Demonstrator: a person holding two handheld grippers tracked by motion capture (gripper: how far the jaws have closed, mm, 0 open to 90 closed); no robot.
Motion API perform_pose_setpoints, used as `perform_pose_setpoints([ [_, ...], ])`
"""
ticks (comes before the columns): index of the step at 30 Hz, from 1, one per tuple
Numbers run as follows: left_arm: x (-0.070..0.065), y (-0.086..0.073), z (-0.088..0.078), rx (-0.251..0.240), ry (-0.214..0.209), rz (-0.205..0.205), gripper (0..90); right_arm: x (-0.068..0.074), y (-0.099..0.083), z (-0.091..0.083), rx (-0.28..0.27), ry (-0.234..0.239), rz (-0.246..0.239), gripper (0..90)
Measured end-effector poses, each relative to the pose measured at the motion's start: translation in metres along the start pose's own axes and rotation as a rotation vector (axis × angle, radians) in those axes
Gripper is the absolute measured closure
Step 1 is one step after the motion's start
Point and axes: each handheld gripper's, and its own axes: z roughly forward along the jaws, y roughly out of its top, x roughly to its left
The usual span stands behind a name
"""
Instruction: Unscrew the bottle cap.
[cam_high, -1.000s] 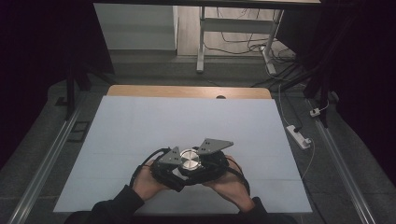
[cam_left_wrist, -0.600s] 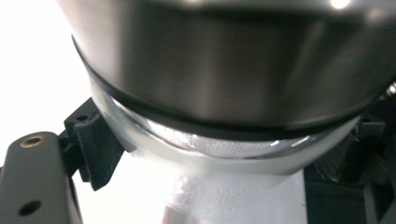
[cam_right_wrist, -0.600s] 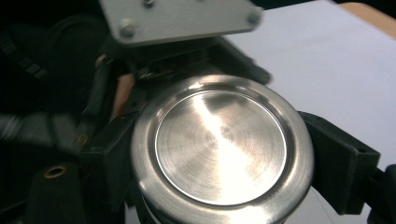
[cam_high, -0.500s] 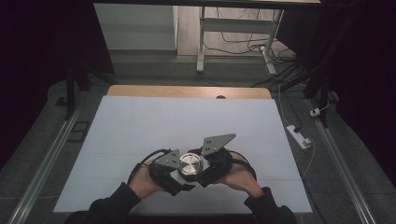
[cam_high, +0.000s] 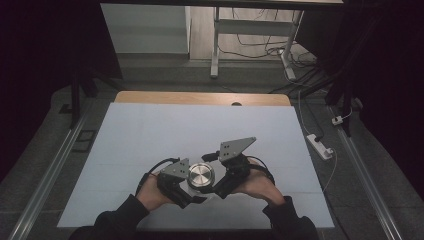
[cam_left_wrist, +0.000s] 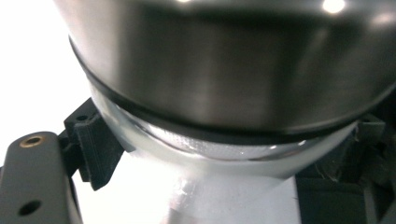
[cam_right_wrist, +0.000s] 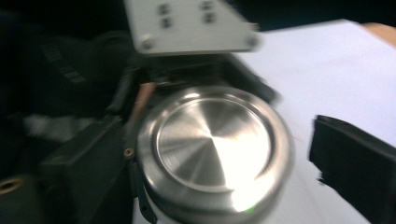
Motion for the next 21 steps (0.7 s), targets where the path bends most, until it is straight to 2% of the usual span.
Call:
perform_pose_setpoints([
  [1,0.003,-0.001,0.000,-0.002,0.057,-0.045,15.5,0.001,0.003,-0.003,0.017,-0.076,0.055,0.0],
  [2,0.003,-0.002,0.000,-0.002,0.077,-0.059,15.5,0.002,0.004,-0.002,0.024,-0.115,0.077,0.0],
  [3,0.004,-0.002,0.000,0.004,0.102,-0.067,15.5,0.004,0.004,-0.002,0.033,-0.135,0.089,0.0],
  [4,0.004,-0.002,0.000,0.004,0.102,-0.067,15.5,0.005,0.005,0.000,0.046,-0.162,0.099,0.0],
  [5,0.005,-0.003,0.001,-0.002,0.147,-0.103,15.4,0.008,0.005,0.003,0.058,-0.204,0.097,0.0],
  [6,0.005,-0.004,0.001,-0.006,0.163,-0.122,15.5,0.010,0.006,0.005,0.064,-0.228,0.093,0.0],
  [7,0.005,-0.004,0.001,-0.006,0.175,-0.128,15.5,0.012,0.006,0.009,0.067,-0.260,0.094,0.0],
  [8,0.005,-0.004,0.001,-0.006,0.175,-0.128,15.5,0.012,0.006,0.009,0.067,-0.260,0.094,0.0],
  [9,0.004,-0.003,0.003,0.000,0.198,-0.140,15.5,0.016,0.006,0.016,0.072,-0.311,0.091,0.0],
  [11,0.003,-0.002,0.004,-0.002,0.209,-0.148,15.5,0.019,0.006,0.022,0.058,-0.356,0.096,1.1],
  [13,0.000,-0.001,0.006,0.000,0.221,-0.145,15.5,0.020,0.005,0.026,0.040,-0.390,0.114,2.9],
  [17,-0.004,0.002,0.008,0.003,0.217,-0.127,15.5,0.020,0.001,0.031,0.017,-0.409,0.135,8.6],
  [19,-0.004,0.002,0.008,-0.002,0.209,-0.125,15.5,0.020,0.000,0.030,0.009,-0.390,0.134,17.0],
  [20,-0.004,0.002,0.008,-0.002,0.209,-0.125,15.5,0.020,0.000,0.030,0.009,-0.390,0.134,17.0],
  [21,-0.003,0.002,0.007,-0.002,0.187,-0.114,15.5,0.021,0.000,0.029,0.006,-0.379,0.115,17.8],
])
